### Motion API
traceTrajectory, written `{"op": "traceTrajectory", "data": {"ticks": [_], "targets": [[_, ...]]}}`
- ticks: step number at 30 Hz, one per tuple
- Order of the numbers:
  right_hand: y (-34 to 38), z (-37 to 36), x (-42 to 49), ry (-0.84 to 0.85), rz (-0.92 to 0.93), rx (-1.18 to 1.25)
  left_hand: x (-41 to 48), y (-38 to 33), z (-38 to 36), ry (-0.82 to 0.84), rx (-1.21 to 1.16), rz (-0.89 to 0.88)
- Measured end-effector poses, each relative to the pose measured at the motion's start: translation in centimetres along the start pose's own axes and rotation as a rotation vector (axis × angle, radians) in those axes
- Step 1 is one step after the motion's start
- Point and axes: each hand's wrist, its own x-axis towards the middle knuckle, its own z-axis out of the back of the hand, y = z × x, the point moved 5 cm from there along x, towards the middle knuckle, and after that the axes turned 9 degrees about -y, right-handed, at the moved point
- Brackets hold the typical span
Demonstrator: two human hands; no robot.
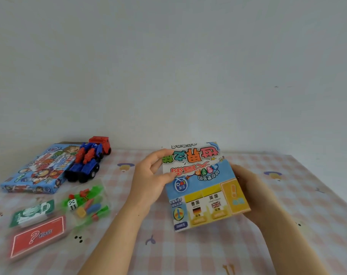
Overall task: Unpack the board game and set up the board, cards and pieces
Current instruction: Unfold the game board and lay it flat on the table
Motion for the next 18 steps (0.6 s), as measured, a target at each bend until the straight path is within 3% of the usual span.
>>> {"op": "traceTrajectory", "data": {"ticks": [7, 18], "targets": [[-0.2, 0.4, 0.0, -0.146, -0.057, -0.002, 0.0, 0.1, -0.2, 0.045, 0.000, -0.041], [-0.8, 1.2, 0.9, -0.187, -0.026, 0.008, 0.1, 0.4, -0.3, 0.056, 0.004, -0.075]]}}
